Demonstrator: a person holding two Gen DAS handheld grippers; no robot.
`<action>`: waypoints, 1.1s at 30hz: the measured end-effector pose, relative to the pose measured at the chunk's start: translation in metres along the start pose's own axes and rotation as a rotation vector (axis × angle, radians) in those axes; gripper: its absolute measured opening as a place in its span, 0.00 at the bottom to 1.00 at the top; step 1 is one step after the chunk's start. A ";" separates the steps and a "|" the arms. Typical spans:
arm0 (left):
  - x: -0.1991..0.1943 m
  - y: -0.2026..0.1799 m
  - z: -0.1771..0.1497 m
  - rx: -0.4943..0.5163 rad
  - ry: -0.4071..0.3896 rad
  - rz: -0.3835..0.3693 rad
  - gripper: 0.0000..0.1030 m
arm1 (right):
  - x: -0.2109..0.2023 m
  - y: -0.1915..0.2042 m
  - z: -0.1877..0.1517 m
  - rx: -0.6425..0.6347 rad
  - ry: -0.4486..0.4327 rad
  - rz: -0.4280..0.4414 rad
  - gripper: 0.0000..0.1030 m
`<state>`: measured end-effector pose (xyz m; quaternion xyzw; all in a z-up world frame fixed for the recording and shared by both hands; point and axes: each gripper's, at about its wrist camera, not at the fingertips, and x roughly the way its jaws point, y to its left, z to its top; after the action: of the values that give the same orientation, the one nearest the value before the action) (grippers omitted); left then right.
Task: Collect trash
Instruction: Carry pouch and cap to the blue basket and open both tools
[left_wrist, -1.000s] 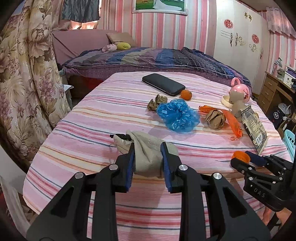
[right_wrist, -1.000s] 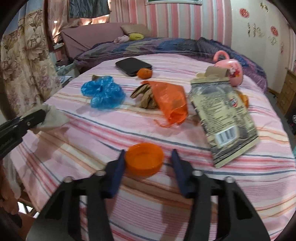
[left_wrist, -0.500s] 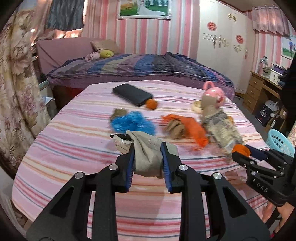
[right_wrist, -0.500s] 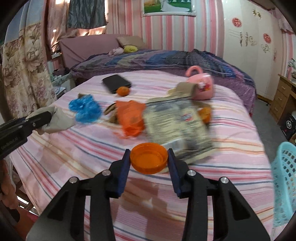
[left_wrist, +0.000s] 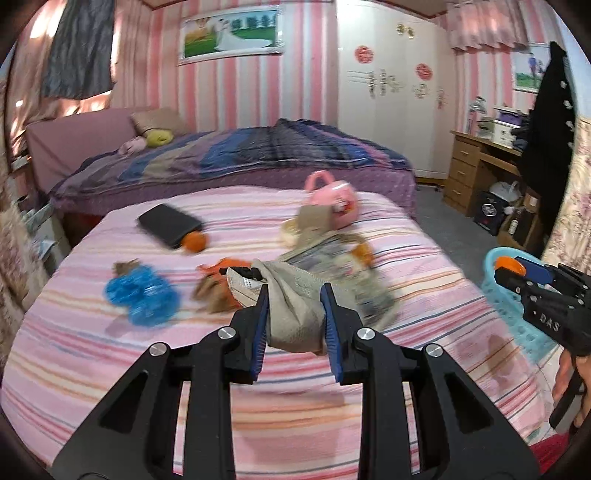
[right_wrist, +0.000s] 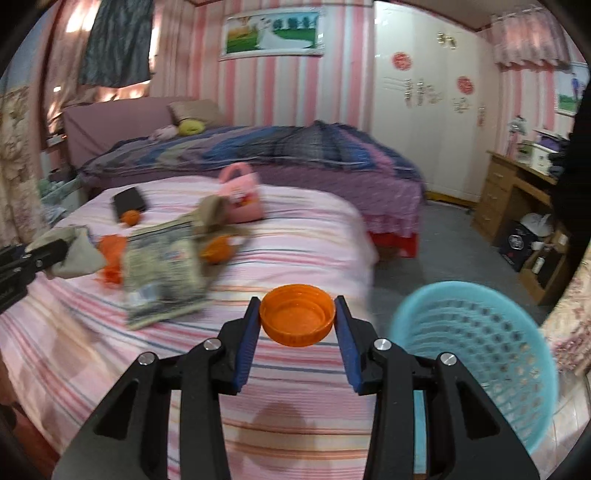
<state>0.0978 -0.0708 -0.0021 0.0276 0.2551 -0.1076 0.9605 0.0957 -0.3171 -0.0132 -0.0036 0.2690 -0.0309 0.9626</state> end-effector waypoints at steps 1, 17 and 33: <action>0.000 -0.009 0.002 0.009 -0.006 -0.016 0.25 | 0.000 -0.010 -0.001 0.016 0.000 -0.006 0.39; 0.039 -0.199 0.022 0.107 -0.018 -0.336 0.25 | -0.002 -0.187 -0.031 0.220 0.028 -0.281 0.39; 0.083 -0.275 0.021 0.164 0.031 -0.392 0.77 | -0.005 -0.212 -0.048 0.309 0.018 -0.291 0.39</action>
<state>0.1172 -0.3576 -0.0246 0.0572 0.2608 -0.3122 0.9117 0.0538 -0.5277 -0.0467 0.1056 0.2665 -0.2106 0.9346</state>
